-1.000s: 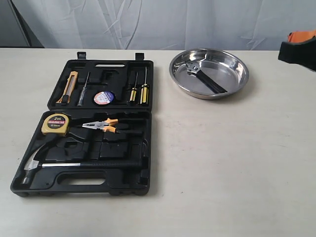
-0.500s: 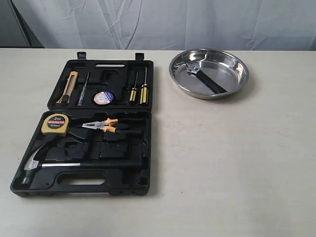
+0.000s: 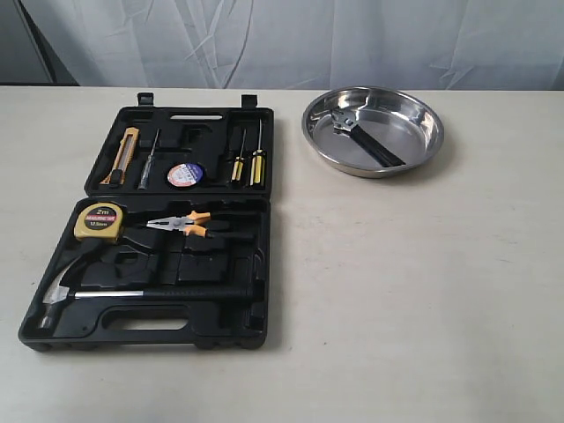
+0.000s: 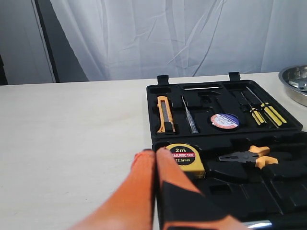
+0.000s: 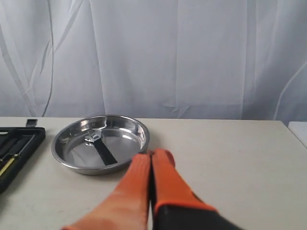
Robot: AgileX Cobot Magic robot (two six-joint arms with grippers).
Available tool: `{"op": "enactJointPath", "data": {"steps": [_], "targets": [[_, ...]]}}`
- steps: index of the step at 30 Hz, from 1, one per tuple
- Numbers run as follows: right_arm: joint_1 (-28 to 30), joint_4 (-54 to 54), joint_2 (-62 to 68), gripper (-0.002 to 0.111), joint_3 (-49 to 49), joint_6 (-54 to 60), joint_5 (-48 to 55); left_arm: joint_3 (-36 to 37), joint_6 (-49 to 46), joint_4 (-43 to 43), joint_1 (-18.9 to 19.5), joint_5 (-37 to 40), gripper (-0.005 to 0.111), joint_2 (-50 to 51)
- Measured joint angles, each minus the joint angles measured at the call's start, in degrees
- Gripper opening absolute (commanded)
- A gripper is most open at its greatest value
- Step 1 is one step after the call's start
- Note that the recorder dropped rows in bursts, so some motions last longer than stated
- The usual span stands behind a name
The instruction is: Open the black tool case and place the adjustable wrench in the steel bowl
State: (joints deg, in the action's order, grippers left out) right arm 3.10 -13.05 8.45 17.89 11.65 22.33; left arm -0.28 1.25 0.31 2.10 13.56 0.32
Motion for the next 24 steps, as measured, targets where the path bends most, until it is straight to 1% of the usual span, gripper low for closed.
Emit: {"op": "enactJointPath", "data": {"steps": [1,4,6,15,24], "targets": [[0.0,0.8,-0.8,0.000,-1.2,-0.6,-0.3,0.0,0.0,0.0,0.0,0.0,0.000,0.0],[0.0,6.9,-3.3,0.000,-6.7,-8.6,-0.8,0.0,0.0,0.0,0.0,0.0,0.000,0.0],[0.0,8.6,-4.1,0.000,-8.5,-11.7,-0.8,0.0,0.0,0.0,0.0,0.0,0.000,0.0],[0.0,10.0,-7.4,0.000,-15.2,-12.7,0.7,0.0,0.0,0.0,0.0,0.0,0.000,0.0],[0.0,10.0,-8.0,0.000,-17.6,-12.7,-0.6,0.0,0.0,0.0,0.0,0.0,0.000,0.0]]}}
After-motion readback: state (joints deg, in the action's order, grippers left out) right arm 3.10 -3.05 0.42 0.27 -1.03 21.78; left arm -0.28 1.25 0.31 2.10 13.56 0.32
